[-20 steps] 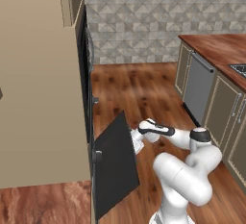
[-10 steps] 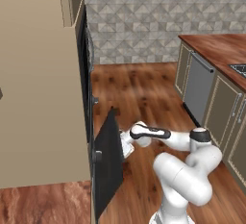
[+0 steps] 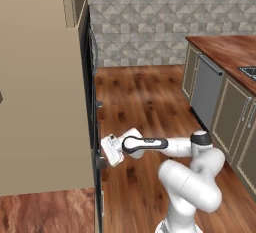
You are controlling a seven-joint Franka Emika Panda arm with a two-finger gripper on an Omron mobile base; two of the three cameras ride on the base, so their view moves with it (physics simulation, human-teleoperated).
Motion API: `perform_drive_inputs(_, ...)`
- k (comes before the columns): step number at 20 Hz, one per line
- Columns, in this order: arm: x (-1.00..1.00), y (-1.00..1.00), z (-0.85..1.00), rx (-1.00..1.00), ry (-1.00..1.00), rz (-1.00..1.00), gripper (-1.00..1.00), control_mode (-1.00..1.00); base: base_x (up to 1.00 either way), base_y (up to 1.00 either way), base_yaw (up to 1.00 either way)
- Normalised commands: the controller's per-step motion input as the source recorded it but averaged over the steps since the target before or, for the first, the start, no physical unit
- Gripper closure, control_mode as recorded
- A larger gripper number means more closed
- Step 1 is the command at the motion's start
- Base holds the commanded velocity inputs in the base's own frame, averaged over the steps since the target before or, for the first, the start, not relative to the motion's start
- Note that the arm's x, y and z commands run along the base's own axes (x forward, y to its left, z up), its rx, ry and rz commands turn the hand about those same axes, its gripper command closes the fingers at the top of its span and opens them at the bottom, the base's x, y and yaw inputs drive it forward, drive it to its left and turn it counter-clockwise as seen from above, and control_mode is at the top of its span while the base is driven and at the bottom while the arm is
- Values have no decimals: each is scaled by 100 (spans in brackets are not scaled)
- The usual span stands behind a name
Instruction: Place the fish on the rack of the oven, and slide the rack back inside. Close the oven door.
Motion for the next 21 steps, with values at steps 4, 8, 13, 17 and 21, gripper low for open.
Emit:
perform_drive_inputs(4,0,100,2,14,-10,0,-100,-100,0,0,0)
perform_drive_inputs(8,-6,100,1,12,-10,0,-100,-100,0,0,0)
perform_drive_inputs(13,-85,22,4,2,-8,0,-100,-100,0,0,0)
perform_drive_inputs(17,-98,-42,4,0,-14,0,-100,-100,0,0,0)
perform_drive_inputs(21,-80,-30,33,3,-6,0,-100,-100,0,0,0)
